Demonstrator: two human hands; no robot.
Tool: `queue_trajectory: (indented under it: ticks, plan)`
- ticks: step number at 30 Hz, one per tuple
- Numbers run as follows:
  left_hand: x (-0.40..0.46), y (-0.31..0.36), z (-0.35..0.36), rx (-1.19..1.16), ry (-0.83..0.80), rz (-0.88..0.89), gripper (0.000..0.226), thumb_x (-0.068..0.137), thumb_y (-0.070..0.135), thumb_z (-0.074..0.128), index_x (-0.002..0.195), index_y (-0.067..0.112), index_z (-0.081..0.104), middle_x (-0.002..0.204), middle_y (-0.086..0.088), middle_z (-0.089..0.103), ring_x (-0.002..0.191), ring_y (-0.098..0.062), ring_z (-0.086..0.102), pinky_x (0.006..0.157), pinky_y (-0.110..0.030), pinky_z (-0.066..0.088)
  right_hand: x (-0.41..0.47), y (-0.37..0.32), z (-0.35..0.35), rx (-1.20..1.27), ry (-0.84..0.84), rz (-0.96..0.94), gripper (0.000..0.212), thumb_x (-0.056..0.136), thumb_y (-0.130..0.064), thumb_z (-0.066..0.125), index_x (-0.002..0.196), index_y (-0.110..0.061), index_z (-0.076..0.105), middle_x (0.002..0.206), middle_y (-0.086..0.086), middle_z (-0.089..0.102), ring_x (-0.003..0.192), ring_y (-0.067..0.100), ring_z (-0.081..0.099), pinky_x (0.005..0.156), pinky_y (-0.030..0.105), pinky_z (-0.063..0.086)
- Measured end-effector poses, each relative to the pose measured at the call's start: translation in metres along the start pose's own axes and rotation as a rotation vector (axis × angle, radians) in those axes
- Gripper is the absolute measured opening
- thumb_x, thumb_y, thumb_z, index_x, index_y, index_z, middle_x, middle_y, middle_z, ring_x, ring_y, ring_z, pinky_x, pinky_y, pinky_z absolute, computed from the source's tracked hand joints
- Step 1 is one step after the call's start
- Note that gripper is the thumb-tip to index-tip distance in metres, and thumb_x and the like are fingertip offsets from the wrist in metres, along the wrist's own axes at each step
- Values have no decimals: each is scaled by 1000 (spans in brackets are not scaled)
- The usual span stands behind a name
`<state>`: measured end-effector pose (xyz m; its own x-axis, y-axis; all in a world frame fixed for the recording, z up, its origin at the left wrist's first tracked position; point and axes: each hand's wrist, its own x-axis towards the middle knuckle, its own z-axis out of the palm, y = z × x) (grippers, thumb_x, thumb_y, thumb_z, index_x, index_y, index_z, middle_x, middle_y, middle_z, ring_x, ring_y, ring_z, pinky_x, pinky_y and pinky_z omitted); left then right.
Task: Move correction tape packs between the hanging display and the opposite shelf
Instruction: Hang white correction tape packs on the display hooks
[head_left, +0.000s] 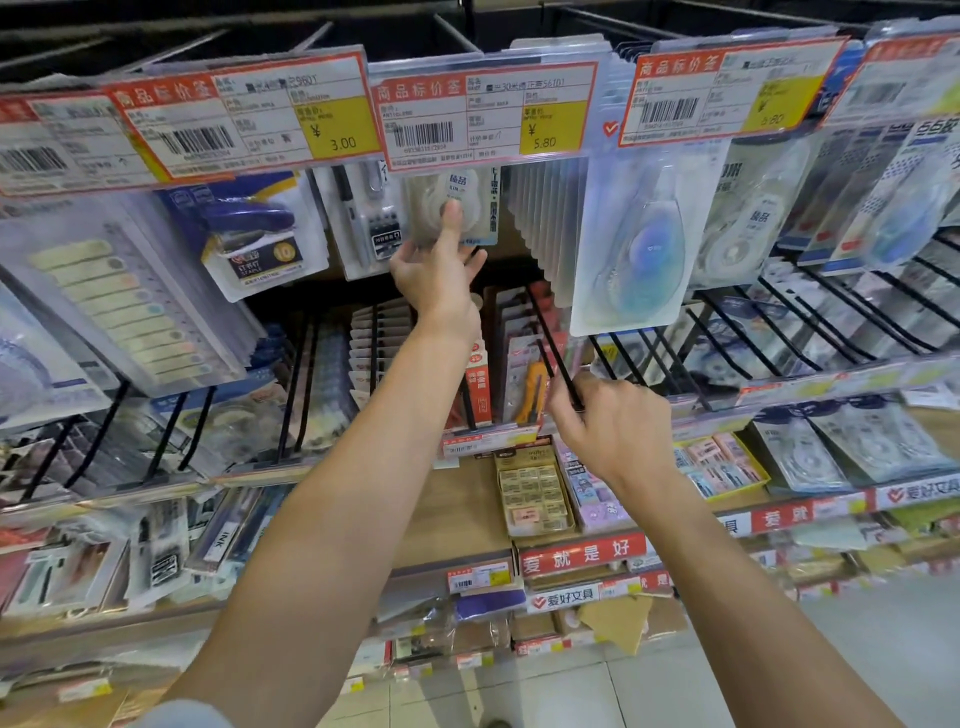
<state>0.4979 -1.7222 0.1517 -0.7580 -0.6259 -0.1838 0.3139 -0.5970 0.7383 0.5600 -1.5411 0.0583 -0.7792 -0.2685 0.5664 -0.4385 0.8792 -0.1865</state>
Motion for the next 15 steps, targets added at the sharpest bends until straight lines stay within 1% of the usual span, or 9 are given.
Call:
queue_trajectory:
  ticks: [2, 4, 6, 7, 8, 9, 12, 13, 15]
  plan:
    - [9, -1, 1, 5, -6, 7, 63, 84, 20, 83, 133, 4, 47, 123, -16, 67, 101, -28, 73, 71, -30, 62, 0, 0, 1, 0, 0, -4, 52, 96, -44, 38, 57, -15, 56, 41, 2, 46, 36, 22, 32, 44, 20, 18]
    - [15, -2, 4, 19, 6, 7, 59, 83, 22, 83, 130, 4, 53, 117, -14, 71, 98, -27, 74, 70, -29, 61, 0, 1, 2, -5, -3, -6, 53, 97, -45, 37, 57, -15, 56, 41, 2, 47, 36, 23, 33, 44, 21, 20]
    - [20, -3, 7, 17, 21, -3, 44, 84, 21, 82, 118, 7, 60, 106, -11, 74, 95, -25, 74, 69, -28, 60, 0, 0, 1, -5, -4, -2, 52, 97, -45, 38, 56, -17, 52, 41, 1, 45, 36, 23, 32, 44, 20, 19]
    - [22, -3, 9, 19, 21, -9, 34, 85, 21, 81, 110, 9, 62, 101, -10, 74, 93, -24, 74, 66, -26, 59, 0, 0, 0, 0, 0, 1, 51, 97, -44, 38, 55, -18, 48, 40, 0, 41, 36, 23, 30, 45, 19, 16]
    - [23, -3, 11, 15, 20, -13, 29, 86, 21, 81, 106, 10, 63, 98, -9, 74, 93, -23, 74, 64, -24, 58, 0, -1, -1, 7, 3, 3, 49, 96, -44, 39, 54, -19, 43, 40, -1, 37, 35, 23, 29, 46, 18, 12]
    - [24, -4, 13, 4, 21, -14, 31, 86, 20, 81, 108, 7, 63, 99, -10, 74, 93, -24, 74, 62, -23, 57, 1, -2, -2, 12, 5, 4, 47, 96, -43, 39, 55, -20, 39, 40, -3, 34, 35, 23, 28, 47, 17, 9]
    - [26, -7, 18, -25, 65, 11, 50, 83, 19, 83, 120, -3, 58, 110, -17, 72, 96, -27, 74, 62, -23, 59, 1, -1, -2, 9, -5, 0, 46, 96, -44, 39, 56, -21, 37, 40, -3, 33, 34, 23, 28, 47, 17, 8]
    - [27, -8, 20, -27, 82, 21, 53, 82, 19, 84, 120, -4, 56, 112, -18, 70, 97, -27, 73, 62, -23, 60, 0, -1, -1, 6, -9, 0, 47, 97, -45, 39, 57, -21, 37, 40, -3, 33, 34, 23, 29, 47, 17, 8]
    - [28, -9, 23, -33, 108, 31, 50, 81, 18, 85, 114, -1, 53, 116, -19, 67, 101, -29, 72, 62, -24, 60, 0, -1, -1, 4, -16, 2, 46, 97, -44, 40, 57, -21, 37, 41, -4, 34, 35, 23, 30, 47, 17, 9]
